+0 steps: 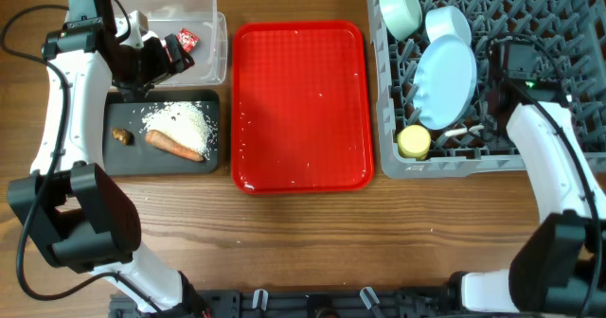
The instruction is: Sort waste into correct bins and load items into the dishwasher rack
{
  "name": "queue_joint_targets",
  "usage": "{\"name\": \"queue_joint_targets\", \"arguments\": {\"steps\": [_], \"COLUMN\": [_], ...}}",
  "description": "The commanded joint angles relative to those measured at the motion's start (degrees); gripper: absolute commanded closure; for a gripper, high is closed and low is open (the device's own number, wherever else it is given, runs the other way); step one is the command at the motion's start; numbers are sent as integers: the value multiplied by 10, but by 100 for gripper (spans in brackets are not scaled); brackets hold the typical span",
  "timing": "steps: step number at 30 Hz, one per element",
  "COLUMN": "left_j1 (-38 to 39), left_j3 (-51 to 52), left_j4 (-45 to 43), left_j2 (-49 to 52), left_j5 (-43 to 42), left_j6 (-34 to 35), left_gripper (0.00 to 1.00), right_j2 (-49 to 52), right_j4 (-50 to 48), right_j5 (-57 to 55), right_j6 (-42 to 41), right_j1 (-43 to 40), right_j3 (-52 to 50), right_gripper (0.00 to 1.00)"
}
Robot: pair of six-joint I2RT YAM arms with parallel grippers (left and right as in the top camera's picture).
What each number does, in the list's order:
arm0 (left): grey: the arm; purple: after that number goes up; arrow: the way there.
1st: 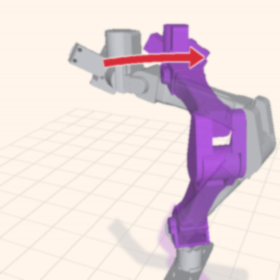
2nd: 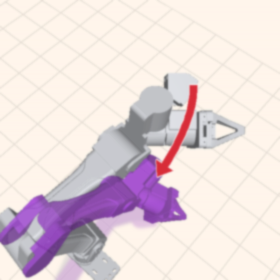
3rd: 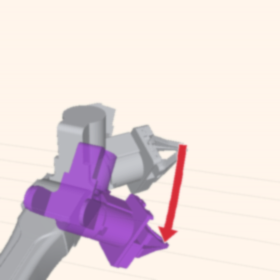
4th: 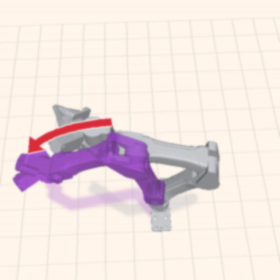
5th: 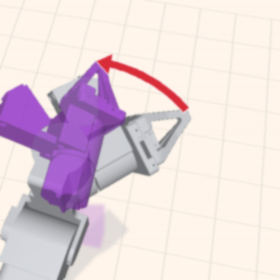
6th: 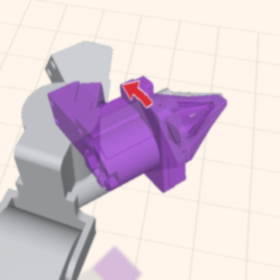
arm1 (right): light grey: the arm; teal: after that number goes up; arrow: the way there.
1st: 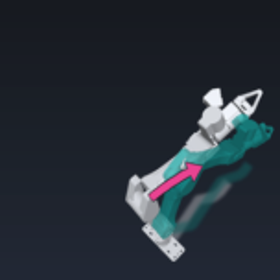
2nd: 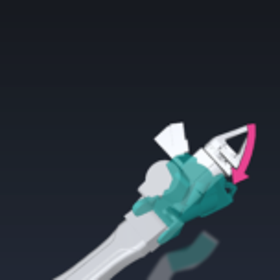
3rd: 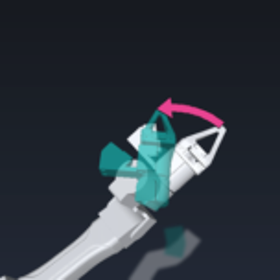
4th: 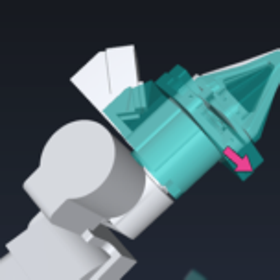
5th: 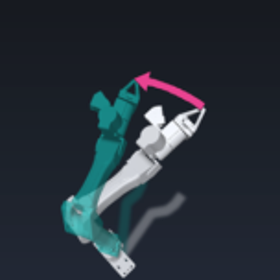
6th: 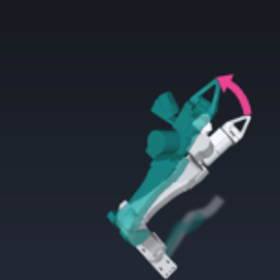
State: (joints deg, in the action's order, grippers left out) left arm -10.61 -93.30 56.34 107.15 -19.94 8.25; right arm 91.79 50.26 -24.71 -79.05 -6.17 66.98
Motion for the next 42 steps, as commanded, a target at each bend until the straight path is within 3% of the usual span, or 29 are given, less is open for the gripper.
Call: {"name": "queue_joint_targets", "arguments": {"steps": [1, 3, 6, 11, 14, 16, 17, 18, 19, 24, 27, 30, 33, 35, 37, 42], "left_j1": [0, 0, 0, 0, 0, 0, 0, 0, 0, 0, 0, 0, 0, 0, 0, 0], "left_j3": [-8, -9, -8, -8, -9, -9, -9, -8, -8, -9, -8, -8, -8, -9, -8, -9], "left_j4": [-1, -1, -1, -1, -1, -1, -1, -1, -1, -1, -1, -1, -1, -1, -1, -1], "left_j2": [-15, -15, -15, -15, -15, -15, -15, -15, -15, -15, -15, -15, -15, -15, -15, -15], "left_j5": [1, 1, 1, 1, 1, 1, 1, 1, 1, 1, 1, 1, 1, 1, 1, 1], "left_j6": [-1, -1, 0, -1, -1, -1, -1, -1, -1, -1, -1, -1, -1, -1, -1, -1], "left_gripper": [0, 0, 0, 0, 0, 0, 0, 0, 0, 0, 0, 0, 0, 0, 0, 0], "right_j2": [20, 21, 21, -9, -85, -194, -234, -280, -340, -475, -496, -497, -530, -599, -685, -863], "right_j4": [3, 8, 12, 59, 111, 102, 90, 91, 91, 106, 135, 90, -134, -331, -450, -513], "right_j5": [-9, -7, -3, 6, 3, 57, 121, 227, 311, 338, 338, 335, 327, 340, 347, 338], "right_j6": [11, 11, 11, 11, 37, 260, 394, 560, 662, 660, 659, 716, 731, 727, 720, 714], "right_j1": [-1, -1, -1, -1, -1, -1, -1, -1, -1, -1, -1, -1, -1, 0, 0, 10], "right_j3": [-3, -3, -3, -2, 14, 48, 65, 86, 92, 92, 92, 82, -58, -242, -399, -619], "right_gripper": [93, 67, 59, 58, 46, 21, 3, 0, 0, 0, 0, 0, 0, 0, 0, 0]}}
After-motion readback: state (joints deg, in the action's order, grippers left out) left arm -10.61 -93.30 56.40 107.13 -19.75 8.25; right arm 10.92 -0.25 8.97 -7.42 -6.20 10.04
